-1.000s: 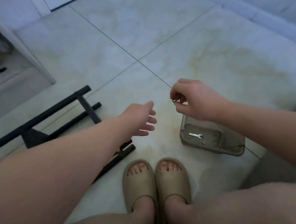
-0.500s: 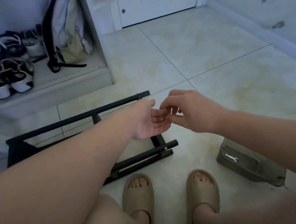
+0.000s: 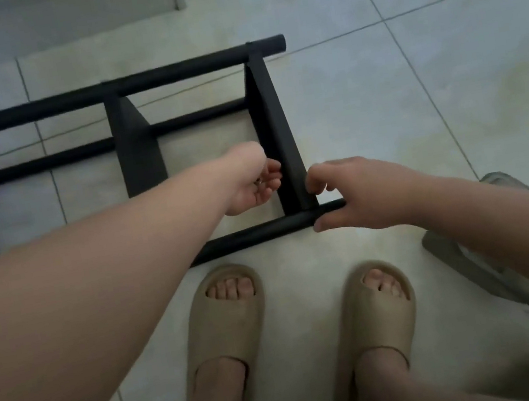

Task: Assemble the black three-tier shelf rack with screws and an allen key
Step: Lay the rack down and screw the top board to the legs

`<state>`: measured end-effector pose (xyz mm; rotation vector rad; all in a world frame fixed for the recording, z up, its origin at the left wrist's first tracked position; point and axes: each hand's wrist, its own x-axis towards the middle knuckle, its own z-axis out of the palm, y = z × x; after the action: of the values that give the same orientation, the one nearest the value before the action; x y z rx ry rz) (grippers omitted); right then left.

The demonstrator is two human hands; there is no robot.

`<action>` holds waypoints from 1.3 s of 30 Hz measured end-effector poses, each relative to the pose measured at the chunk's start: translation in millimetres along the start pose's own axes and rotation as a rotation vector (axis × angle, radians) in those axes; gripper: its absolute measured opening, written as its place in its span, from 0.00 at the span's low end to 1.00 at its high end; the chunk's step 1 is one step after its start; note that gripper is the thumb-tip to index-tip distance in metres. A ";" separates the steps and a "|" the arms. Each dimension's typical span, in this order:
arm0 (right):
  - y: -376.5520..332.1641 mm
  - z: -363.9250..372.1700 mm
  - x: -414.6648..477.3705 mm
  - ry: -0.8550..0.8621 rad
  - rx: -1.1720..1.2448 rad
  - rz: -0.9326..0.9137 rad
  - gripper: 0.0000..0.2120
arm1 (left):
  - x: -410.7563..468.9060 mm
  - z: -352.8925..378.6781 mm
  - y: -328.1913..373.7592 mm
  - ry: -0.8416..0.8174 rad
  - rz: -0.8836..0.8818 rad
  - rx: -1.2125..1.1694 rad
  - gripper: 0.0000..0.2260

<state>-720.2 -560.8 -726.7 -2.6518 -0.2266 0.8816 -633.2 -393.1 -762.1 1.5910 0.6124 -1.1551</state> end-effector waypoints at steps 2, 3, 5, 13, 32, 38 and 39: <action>5.8 8.5 6.5 0.033 0.037 -0.049 0.22 | 20.6 1.7 -9.8 -0.036 0.003 -0.029 0.17; 9.4 10.7 9.6 0.045 0.053 -0.070 0.22 | 29.5 3.1 -15.4 -0.063 0.008 -0.034 0.18; 15.5 12.9 14.0 0.052 0.101 -0.097 0.22 | 41.7 5.5 -26.5 -0.127 0.015 -0.042 0.20; 21.9 36.3 -0.5 0.163 0.186 -0.127 0.22 | 46.1 -2.1 -41.5 -0.387 0.031 -0.015 0.13; 21.5 56.8 -16.3 0.223 0.076 -0.177 0.26 | 58.8 -8.8 -54.3 -0.423 0.078 0.154 0.04; 30.8 46.6 -1.6 0.249 -0.299 -0.152 0.60 | 59.5 -9.4 -47.5 -0.467 0.086 0.318 0.06; 30.5 42.9 2.8 0.226 -0.352 -0.172 0.63 | 59.3 -9.1 -46.5 -0.472 0.080 0.326 0.06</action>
<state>-742.6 -577.2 -771.5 -2.9662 -0.5904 0.5198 -644.4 -378.2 -835.6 1.5119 0.0511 -1.5603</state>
